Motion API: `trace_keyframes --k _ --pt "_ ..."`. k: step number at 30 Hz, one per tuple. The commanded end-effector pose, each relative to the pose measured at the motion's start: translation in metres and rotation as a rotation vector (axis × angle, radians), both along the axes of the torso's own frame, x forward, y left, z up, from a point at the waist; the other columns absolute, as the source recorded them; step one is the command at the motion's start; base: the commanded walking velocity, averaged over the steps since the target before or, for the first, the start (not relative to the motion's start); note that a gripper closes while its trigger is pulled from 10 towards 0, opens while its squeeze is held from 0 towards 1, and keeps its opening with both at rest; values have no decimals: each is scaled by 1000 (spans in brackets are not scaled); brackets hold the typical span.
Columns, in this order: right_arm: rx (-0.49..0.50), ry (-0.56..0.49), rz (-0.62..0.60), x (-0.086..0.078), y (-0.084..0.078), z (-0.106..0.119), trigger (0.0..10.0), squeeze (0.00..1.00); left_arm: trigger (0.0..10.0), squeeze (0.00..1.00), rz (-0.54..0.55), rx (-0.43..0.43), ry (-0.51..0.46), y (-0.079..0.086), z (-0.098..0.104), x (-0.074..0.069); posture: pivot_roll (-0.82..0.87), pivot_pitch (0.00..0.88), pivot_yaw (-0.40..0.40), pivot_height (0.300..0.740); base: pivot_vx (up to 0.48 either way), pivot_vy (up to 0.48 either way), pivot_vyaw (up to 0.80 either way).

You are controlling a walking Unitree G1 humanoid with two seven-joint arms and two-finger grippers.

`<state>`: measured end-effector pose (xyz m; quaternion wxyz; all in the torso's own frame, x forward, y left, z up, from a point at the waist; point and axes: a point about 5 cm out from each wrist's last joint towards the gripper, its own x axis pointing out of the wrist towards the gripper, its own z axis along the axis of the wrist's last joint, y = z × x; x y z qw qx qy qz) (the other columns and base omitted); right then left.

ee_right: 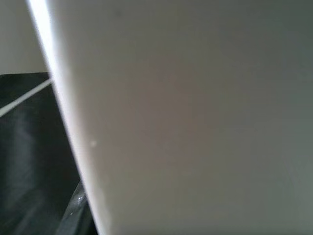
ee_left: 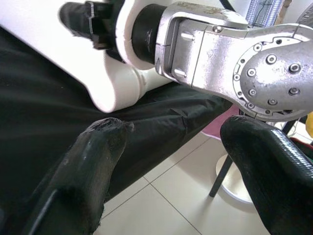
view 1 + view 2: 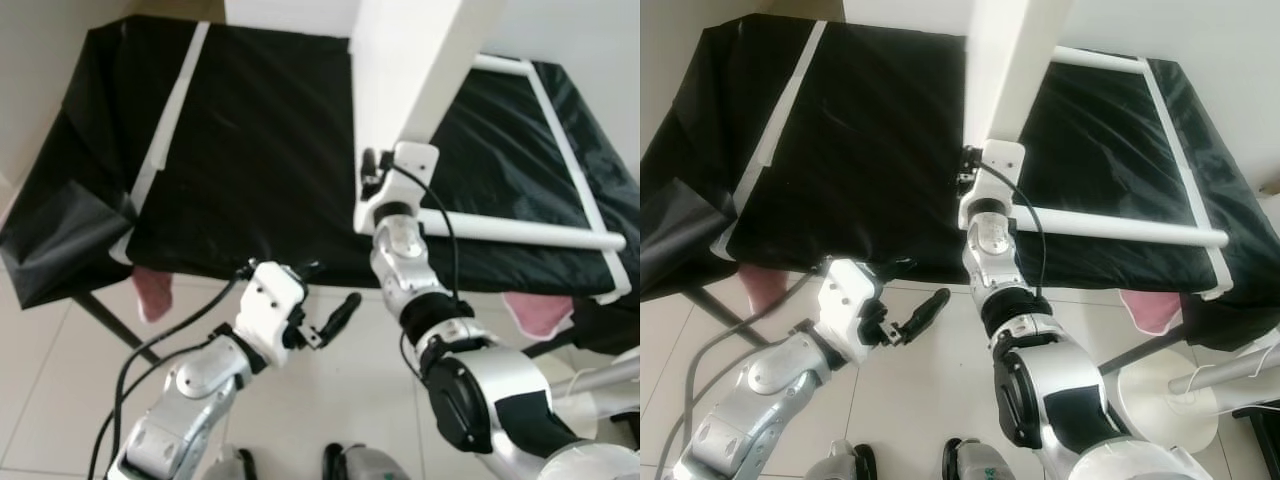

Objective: Building children table

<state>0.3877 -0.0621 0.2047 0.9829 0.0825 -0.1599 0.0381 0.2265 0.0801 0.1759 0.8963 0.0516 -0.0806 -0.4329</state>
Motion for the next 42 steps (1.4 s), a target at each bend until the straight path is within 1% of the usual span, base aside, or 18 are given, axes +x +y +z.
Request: trace_keyframes --k 1,2,3,5,6,9,12,14,16,17,18,22,30,34,36,41,42 --pt "-32 6 161 -9 29 -9 0 0 10000 0 -25 26 12 -4 -3 -2 164 155 -98 740 0 0 0" --pt "-32 6 161 -9 29 -9 0 0 10000 0 -25 26 12 -4 -3 -2 164 155 -98 740 0 0 0" --pt "-23 4 185 -12 33 -11 0 0 10000 0 -26 27 13 -4 -4 -1 161 152 -100 740 0 0 0" --pt "-23 4 185 -12 33 -11 0 0 10000 0 -26 27 13 -4 -4 -1 161 152 -100 740 0 0 0" --pt "-21 1 213 -17 40 -15 0 0 10000 0 -27 29 12 -4 -4 -1 161 151 -102 740 0 0 0" --pt "-20 0 230 -20 44 -17 0 0 10000 0 -28 30 12 -4 -5 -1 160 148 -104 740 0 0 0" --pt "-12 -4 326 -36 69 -26 0 0 10000 0 -22 32 9 -4 -5 -1 165 144 -110 740 0 0 0" --pt "-12 -4 326 -36 69 -26 0 0 10000 0 -22 32 9 -4 -5 -1 165 144 -110 740 0 0 0" --pt "-5 -9 372 -43 81 -28 0 0 10000 0 -17 34 8 -4 -6 -1 167 141 -111 740 0 0 0" --pt "-5 -9 372 -43 81 -28 0 0 10000 0 -17 34 8 -4 -6 -1 167 141 -111 740 0 0 0" --pt "0 -8 387 -45 86 -27 0 0 10000 0 -14 35 7 -3 -6 -1 169 143 -113 740 0 0 0" --pt "4 -8 401 -46 89 -26 0 0 10000 0 -11 35 7 -3 -6 -1 171 141 -115 740 0 0 0" --pt "32 17 381 -41 84 -27 0 0 10000 0 2 37 -5 -4 -5 -1 187 135 -122 740 0 0 0" --pt "54 33 370 -37 83 -24 0 0 10000 0 3 37 -6 -4 -5 -2 189 134 -120 740 0 0 0" --pt "78 38 374 -34 85 -19 0 0 10000 0 4 36 -5 -4 -5 -2 190 133 -120 740 0 0 0" --pt "98 41 393 -33 88 -15 0 0 10000 0 2 37 -5 -6 -5 -4 199 134 -126 740 0 0 0" --pt "92 37 398 -34 87 -16 10000 286 10000 0 4 36 -3 -6 -5 -4 202 132 -132 740 0 0 0"
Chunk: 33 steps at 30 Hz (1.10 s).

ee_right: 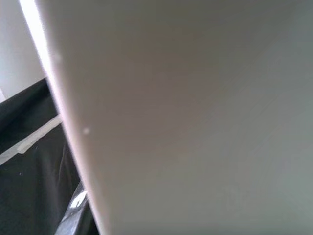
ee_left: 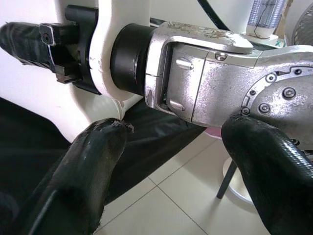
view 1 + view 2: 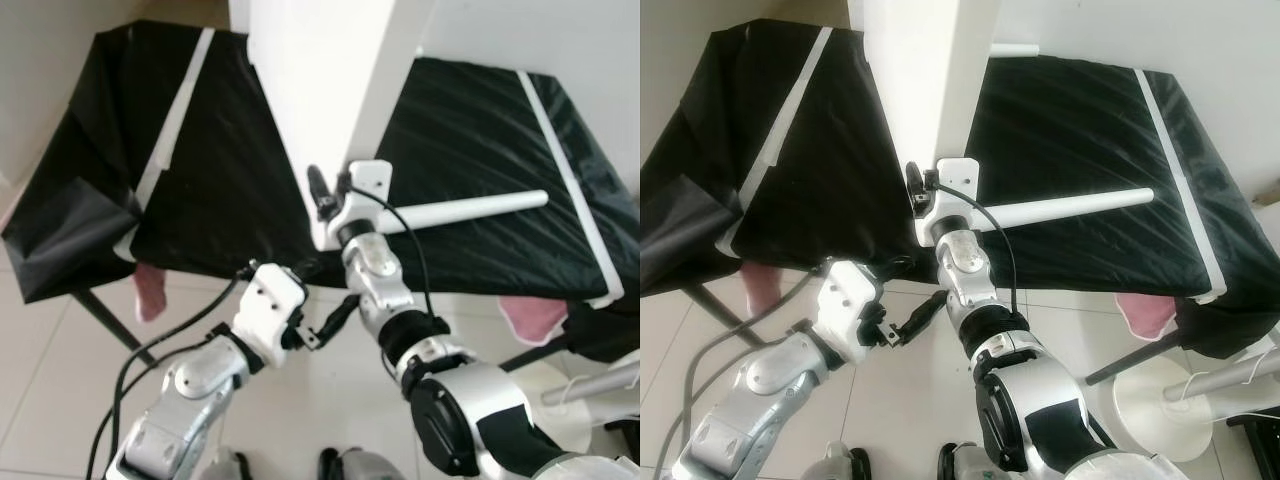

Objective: Building children table

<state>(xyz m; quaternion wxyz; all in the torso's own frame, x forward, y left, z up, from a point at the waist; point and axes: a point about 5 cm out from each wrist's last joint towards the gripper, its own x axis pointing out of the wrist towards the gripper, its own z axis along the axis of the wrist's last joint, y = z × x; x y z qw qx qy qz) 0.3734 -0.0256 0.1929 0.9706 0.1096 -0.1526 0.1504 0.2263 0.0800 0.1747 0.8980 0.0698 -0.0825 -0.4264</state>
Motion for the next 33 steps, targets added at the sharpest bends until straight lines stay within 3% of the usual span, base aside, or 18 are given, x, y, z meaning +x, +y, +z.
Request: trace_keyframes --k 1,3,4,7,8,9,10,16,21,28,33 --pt "67 49 166 -19 50 -4 10000 286 10000 0 -12 6 17 -6 -4 -4 202 132 -132 740 0 0 0" --pt "61 45 169 -20 49 -5 10000 286 10000 0 -10 5 18 -7 -4 -4 203 130 -134 740 0 0 0" --pt "57 40 164 -19 46 -7 10000 1000 10000 0 -9 4 20 -7 -5 -5 204 129 -136 740 0 0 0" --pt "51 32 153 -19 41 -8 10000 1000 10000 0 -10 3 23 -8 -5 -6 204 124 -138 740 0 0 0" --pt "49 20 141 -18 36 -8 10000 663 10000 0 -12 2 25 -9 -5 -6 198 122 -137 740 0 0 0" --pt "49 20 141 -18 36 -8 10000 663 10000 0 -12 2 25 -9 -5 -6 198 122 -137 740 0 0 0" --pt "42 0 131 -18 29 -8 10000 0 10000 0 -15 3 26 -9 -6 -7 195 118 -139 740 0 0 0" --pt "7 -46 138 -23 15 -13 10000 0 10000 0 -23 24 7 -10 -5 -5 188 108 -136 740 0 0 0" --pt "-47 -90 64 -38 -19 -29 10000 0 10000 0 -25 38 -25 -9 -2 -1 171 93 -128 740 0 0 0" --pt "-78 -116 35 -47 -35 -32 10000 0 10000 0 -23 42 -37 -9 0 3 158 88 -121 740 0 0 0" --pt "-119 -130 26 -62 -56 -34 10000 0 10000 0 -24 47 -45 -9 1 6 133 81 -108 740 0 0 0"
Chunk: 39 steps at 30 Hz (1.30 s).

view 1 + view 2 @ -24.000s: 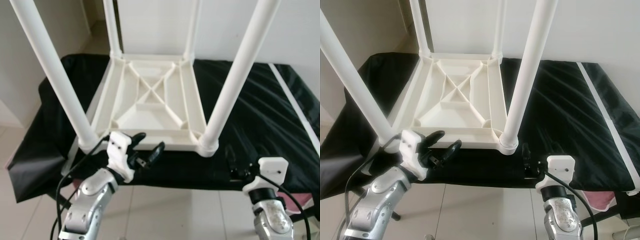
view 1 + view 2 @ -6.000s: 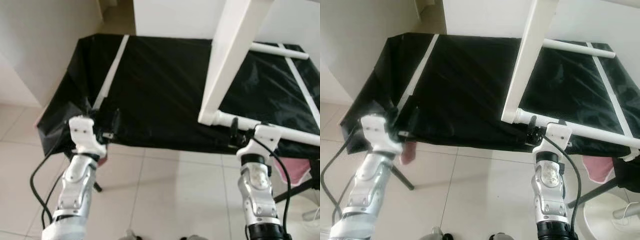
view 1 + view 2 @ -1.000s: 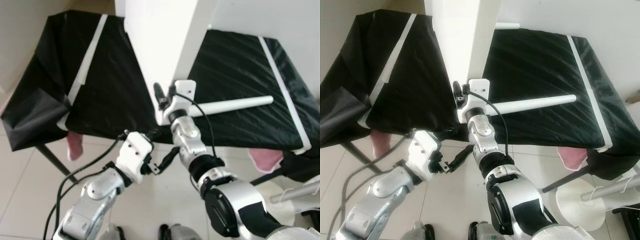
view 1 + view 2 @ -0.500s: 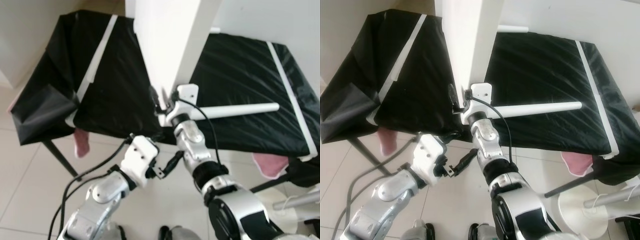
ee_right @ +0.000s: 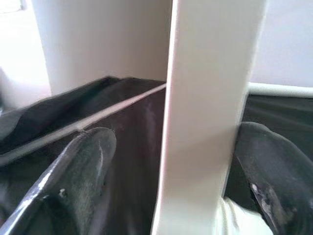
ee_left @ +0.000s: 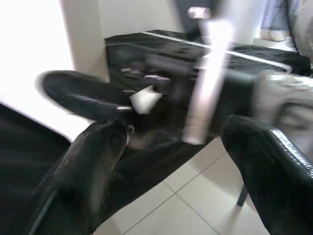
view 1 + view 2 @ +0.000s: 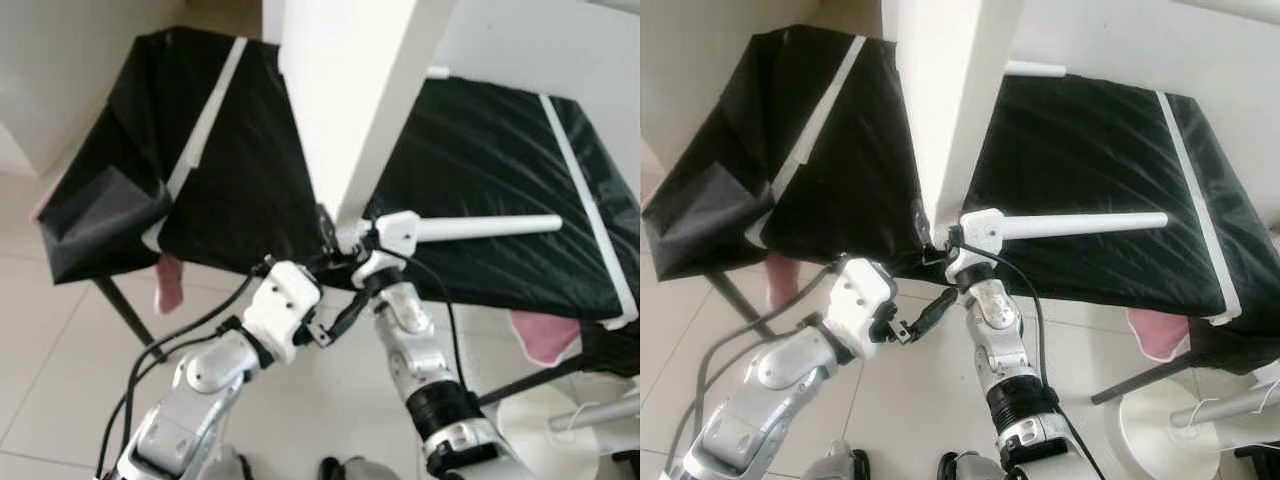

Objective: Building children table

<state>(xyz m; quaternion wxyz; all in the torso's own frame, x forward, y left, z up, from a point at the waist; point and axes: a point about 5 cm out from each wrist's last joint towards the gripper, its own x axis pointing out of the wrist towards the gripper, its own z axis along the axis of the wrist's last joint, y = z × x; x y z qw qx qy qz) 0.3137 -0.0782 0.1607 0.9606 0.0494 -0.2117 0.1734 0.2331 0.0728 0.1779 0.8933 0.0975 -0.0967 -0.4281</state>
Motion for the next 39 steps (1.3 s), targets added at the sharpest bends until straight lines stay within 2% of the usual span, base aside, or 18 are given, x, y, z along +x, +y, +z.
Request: trace_keyframes --k 1,6,11,14,18,22,26,27,30,31,32,34,35,38,39 --pt "-16 11 8 -3 -3 -2 10000 0 10000 0 -19 9 5 -2 -3 0 133 81 -108 740 0 0 0" --pt "-78 20 5 -24 -27 -2 10000 0 10000 0 -40 46 13 5 -6 2 121 77 -109 740 0 0 0" --pt "-106 43 4 -32 -41 -4 10000 0 10000 0 -139 91 108 18 -12 -7 111 75 -107 740 0 0 0" --pt "-118 48 2 -33 -44 -5 10000 0 10000 0 -161 105 125 22 -13 -9 111 75 -109 740 0 0 0" --pt "-120 88 -18 -30 -54 -8 10000 0 10000 0 -151 167 127 34 -16 -8 117 70 -110 740 0 0 0" --pt "-131 136 -2 -27 -56 -9 10000 0 10000 0 -132 230 122 45 -20 -4 122 66 -110 740 0 0 0" --pt "-135 154 0 -23 -56 -10 10000 0 10000 0 -115 250 119 51 -20 -2 129 59 -110 740 0 0 0" --pt "-135 162 -4 -21 -57 -10 0 0 10000 0 -106 248 120 53 -18 -1 131 58 -110 740 0 0 0" --pt "-141 168 -9 -18 -59 -10 0 0 10000 0 -94 246 116 56 -15 0 131 58 -110 740 0 0 0" --pt "-147 172 -7 -15 -59 -11 4275 0 10000 0 -90 247 113 57 -14 1 135 52 -110 740 0 0 0" --pt "-150 174 -5 -14 -58 -11 10000 0 10000 0 -87 248 111 58 -14 1 135 51 -111 740 0 0 0" --pt "-133 185 0 -11 -58 -11 10000 0 10000 0 -82 252 107 59 -13 2 136 49 -110 740 0 0 0" --pt "-117 202 10 -6 -57 -11 0 0 10000 0 -73 260 105 61 -13 3 141 45 -112 740 0 0 0" --pt "-117 213 19 -1 -54 -12 0 0 10000 0 -66 267 104 63 -14 3 146 42 -114 740 0 0 0" --pt "-120 219 21 2 -52 -12 10000 0 10000 0 -62 269 105 65 -13 3 148 43 -113 740 0 0 0"
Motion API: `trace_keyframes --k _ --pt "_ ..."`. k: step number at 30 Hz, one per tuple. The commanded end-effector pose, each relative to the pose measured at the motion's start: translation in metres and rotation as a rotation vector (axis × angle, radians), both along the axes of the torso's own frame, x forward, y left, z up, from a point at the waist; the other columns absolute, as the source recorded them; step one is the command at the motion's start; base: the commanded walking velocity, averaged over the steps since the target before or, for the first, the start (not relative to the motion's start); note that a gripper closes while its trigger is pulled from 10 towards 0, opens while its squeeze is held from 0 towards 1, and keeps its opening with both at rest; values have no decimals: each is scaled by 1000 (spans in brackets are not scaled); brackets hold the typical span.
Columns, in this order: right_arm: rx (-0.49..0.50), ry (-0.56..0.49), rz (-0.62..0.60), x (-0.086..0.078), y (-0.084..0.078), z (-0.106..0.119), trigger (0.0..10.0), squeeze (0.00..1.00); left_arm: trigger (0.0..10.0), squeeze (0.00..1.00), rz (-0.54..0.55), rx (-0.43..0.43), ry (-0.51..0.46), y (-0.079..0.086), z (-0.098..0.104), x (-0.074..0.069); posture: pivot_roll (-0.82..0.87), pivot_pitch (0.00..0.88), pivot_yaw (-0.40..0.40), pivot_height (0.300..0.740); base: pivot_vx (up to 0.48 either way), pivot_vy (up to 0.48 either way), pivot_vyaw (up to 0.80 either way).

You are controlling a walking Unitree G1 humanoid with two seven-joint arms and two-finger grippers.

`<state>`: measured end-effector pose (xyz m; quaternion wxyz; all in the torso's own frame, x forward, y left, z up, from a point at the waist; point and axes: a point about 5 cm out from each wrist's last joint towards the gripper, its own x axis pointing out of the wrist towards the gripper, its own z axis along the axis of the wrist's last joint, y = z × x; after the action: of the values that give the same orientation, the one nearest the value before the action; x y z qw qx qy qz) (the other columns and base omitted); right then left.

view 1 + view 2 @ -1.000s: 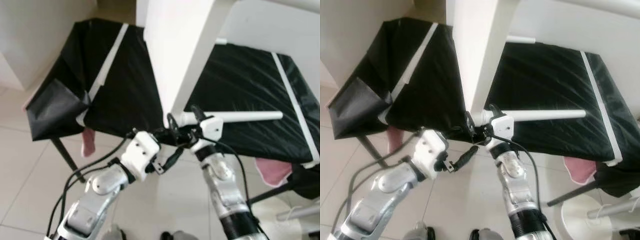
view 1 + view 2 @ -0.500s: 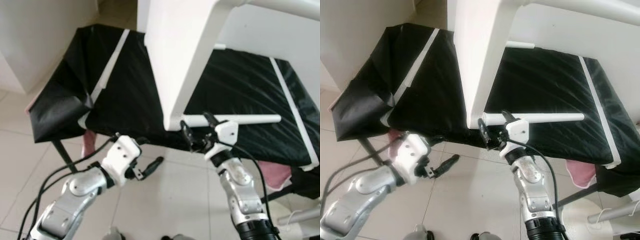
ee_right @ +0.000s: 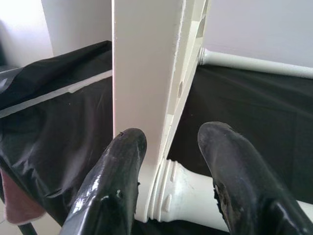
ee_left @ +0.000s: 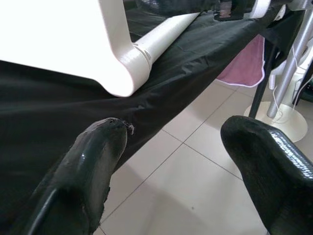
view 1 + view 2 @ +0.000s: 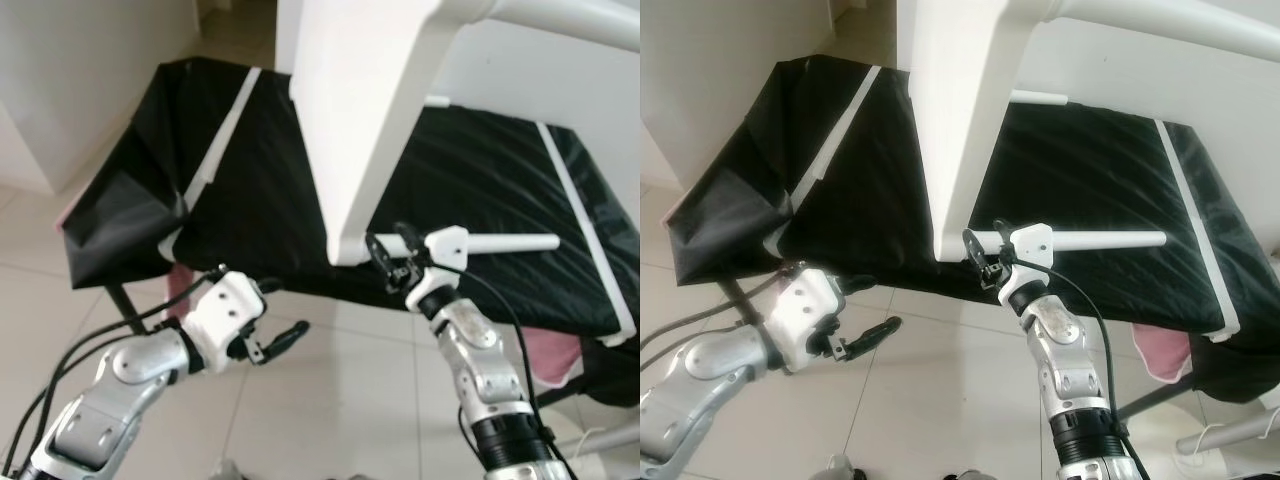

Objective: Building children table

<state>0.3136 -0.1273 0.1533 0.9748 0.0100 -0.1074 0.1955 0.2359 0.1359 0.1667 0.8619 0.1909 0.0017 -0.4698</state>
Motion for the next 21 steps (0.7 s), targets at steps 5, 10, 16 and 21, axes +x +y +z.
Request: trace_keyframes --k 5,10,16,21 --pt "-1 48 1 7 4 -7 10000 0 10000 0 14 13 3 6 -1 1 158 41 -116 740 0 0 0" --pt "-25 80 7 15 12 -13 10000 0 10000 0 17 19 5 8 -2 1 165 40 -119 740 0 0 0" --pt "33 113 47 29 33 -14 10000 0 10000 0 7 27 34 10 -4 -3 183 31 -124 740 0 0 0" --pt "75 110 86 38 52 -3 10000 0 10000 0 -13 44 54 11 -5 -5 193 23 -123 740 0 0 0"
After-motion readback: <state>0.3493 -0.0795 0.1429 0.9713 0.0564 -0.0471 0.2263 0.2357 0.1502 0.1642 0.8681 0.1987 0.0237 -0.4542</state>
